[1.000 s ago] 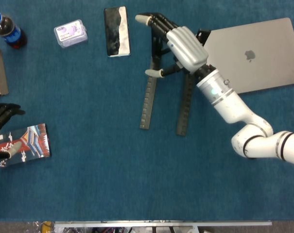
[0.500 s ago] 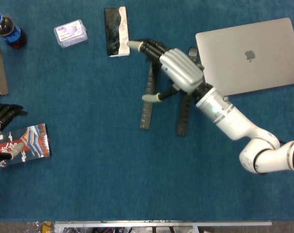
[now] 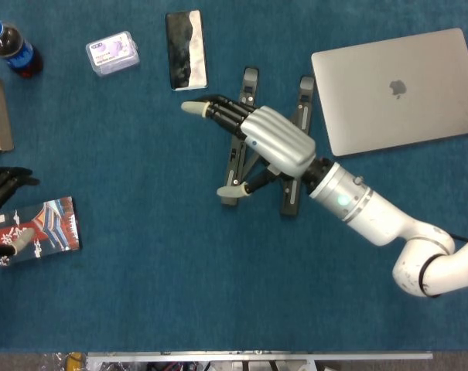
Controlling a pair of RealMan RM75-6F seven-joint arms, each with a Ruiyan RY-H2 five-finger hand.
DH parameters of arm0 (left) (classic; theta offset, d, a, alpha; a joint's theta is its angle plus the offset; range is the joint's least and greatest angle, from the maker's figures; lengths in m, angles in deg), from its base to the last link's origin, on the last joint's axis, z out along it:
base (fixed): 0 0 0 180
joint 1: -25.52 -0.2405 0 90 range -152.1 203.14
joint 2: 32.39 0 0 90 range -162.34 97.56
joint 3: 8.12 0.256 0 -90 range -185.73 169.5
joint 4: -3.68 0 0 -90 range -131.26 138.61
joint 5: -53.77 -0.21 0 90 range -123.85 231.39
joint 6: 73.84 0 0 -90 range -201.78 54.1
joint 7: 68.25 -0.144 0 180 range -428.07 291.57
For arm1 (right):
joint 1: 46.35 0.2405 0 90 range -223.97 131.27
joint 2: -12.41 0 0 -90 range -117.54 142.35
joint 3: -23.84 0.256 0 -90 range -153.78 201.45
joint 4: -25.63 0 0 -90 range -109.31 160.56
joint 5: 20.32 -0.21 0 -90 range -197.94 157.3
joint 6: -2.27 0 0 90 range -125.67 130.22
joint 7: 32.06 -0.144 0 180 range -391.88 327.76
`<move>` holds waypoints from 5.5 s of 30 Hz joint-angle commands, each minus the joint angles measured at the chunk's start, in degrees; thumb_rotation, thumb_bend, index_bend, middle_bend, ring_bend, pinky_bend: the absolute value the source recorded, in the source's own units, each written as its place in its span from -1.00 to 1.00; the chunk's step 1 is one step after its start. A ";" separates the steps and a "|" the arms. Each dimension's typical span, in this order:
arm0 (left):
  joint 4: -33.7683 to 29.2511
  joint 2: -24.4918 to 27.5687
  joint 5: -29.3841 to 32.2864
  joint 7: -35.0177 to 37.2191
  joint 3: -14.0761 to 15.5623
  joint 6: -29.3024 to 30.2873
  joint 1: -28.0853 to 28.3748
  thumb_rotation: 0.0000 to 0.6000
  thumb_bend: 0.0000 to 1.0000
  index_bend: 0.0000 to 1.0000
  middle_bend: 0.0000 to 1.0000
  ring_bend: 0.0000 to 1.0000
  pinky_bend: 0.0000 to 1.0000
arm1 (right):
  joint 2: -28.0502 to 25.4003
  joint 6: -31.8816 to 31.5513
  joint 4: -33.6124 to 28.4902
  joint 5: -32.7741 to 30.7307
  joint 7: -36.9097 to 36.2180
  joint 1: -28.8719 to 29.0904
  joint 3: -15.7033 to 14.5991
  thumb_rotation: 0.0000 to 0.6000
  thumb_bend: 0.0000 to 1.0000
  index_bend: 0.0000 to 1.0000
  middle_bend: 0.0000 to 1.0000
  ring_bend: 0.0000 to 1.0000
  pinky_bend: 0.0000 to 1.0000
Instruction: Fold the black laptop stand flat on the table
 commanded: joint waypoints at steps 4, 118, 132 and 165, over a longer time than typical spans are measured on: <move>-0.25 0.41 0.05 0.05 -0.06 -0.64 0.38 1.00 -0.44 -0.54 -0.63 -0.70 -0.78 | -2.86 1.37 0.02 -0.54 4.58 -0.86 -1.61 1.00 -1.00 -0.84 -0.76 -0.84 -0.56; 1.50 -19.20 25.84 -15.62 -8.95 -43.73 35.34 0.68 -0.44 -0.78 -1.00 -1.00 -0.91 | 9.38 -3.45 35.71 11.79 36.40 -3.52 -12.52 1.00 -1.00 -1.00 -0.99 -1.00 -0.93; 1.42 -20.45 27.53 -16.42 -9.04 -44.53 36.85 0.68 -0.44 -0.73 -1.00 -1.00 -0.92 | 11.01 -2.96 37.55 11.82 35.60 -3.08 -12.31 1.00 -1.00 -1.00 -0.99 -1.00 -0.93; 0.25 -18.57 32.10 -18.31 -8.04 -46.41 39.46 0.35 -0.44 -0.75 -0.98 -1.00 -0.92 | 12.89 -2.81 39.63 11.62 34.11 -2.08 -11.78 1.00 -1.00 -1.00 -1.00 -1.00 -0.93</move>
